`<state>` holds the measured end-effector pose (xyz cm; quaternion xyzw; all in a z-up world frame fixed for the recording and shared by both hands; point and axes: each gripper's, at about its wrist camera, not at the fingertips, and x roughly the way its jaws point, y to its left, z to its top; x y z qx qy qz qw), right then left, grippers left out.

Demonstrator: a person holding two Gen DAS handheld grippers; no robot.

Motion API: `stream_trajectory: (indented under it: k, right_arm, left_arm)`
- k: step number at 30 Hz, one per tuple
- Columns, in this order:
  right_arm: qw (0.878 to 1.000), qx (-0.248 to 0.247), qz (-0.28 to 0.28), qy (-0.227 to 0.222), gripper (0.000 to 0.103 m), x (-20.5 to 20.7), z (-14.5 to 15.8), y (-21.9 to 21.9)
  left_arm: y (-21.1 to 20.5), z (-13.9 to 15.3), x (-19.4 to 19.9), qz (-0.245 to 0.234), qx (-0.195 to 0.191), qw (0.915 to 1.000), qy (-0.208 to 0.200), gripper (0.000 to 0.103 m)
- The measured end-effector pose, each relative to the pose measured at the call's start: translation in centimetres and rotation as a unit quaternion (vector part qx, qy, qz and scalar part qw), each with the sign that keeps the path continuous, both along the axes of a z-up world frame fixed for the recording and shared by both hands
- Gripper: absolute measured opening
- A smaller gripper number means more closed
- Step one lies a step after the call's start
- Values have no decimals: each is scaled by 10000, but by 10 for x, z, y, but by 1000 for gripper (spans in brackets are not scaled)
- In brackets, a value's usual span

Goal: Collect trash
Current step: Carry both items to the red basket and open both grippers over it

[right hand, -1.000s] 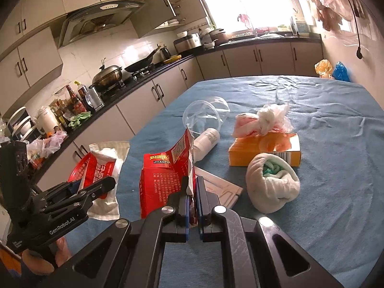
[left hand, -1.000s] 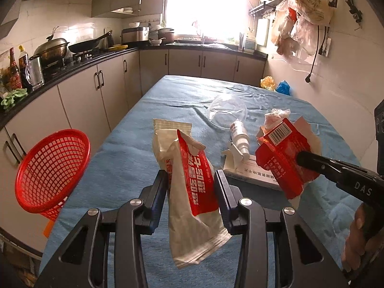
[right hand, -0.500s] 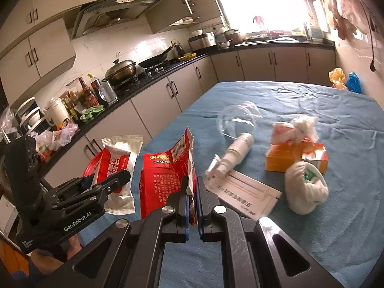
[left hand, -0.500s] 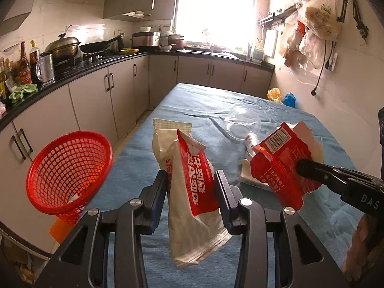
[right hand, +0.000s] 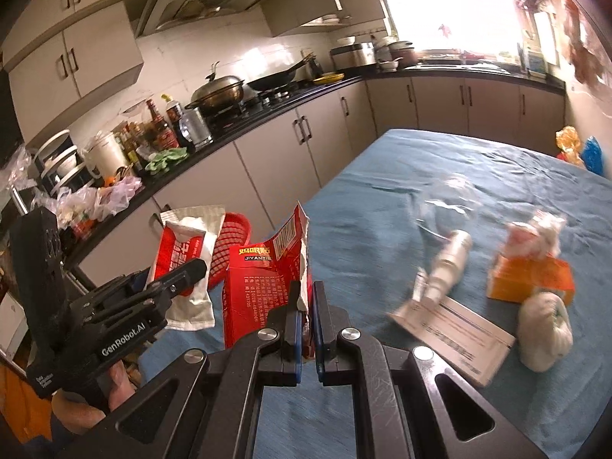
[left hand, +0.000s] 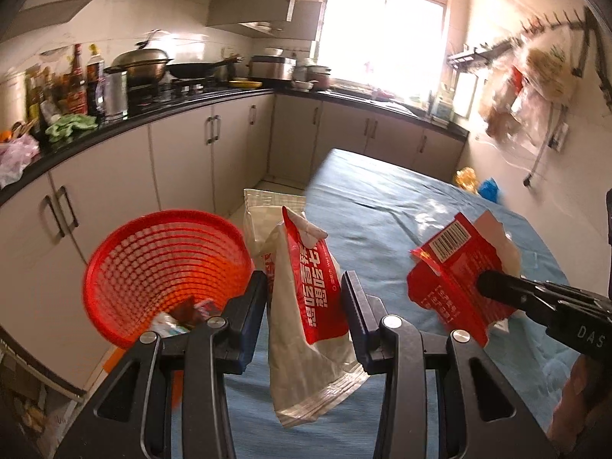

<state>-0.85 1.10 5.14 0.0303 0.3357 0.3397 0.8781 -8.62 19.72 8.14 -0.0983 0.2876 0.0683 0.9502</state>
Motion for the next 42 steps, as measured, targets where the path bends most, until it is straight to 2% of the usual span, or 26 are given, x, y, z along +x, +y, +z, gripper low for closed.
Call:
stream_trajectory:
  k: [8,16,25,30,31,33,34,36,42]
  right_arm:
    - [9993,-86,359,90,6,12,9,57]
    - [9980,-149,579,218,6,34,9,122]
    - [9962,-373,671,408,6,58,-11,187]
    - [9954,-495,660,496,8,70,-23,208]
    - [9953,-502,652,503,8,71,-24,209]
    - [9950,-509,678,532,9,73,-26,211]
    - [9951,-506,670,516,12,73,-26,211]
    - [9956,-490,621,494,16,74,-26,209]
    - [9970,-338,565,405,16,71,-14,191]
  left_arm:
    - [77,-2,-12,667,-165,9976,31,39]
    - [132,-16,-9,973,-391,9942,250,39]
    - [153,-35,9,1018,-534,9922,490,40]
    - [155,-39,14,990,-552,9922,512,42]
    - [155,-39,15,971,-564,9923,515,43]
    - [156,-39,15,972,-600,9921,513,60]
    - [156,-38,14,1000,-607,9920,476,63]
    - [155,-36,12,1028,-592,9920,427,64]
    - [148,-31,6,998,-656,9922,370,64]
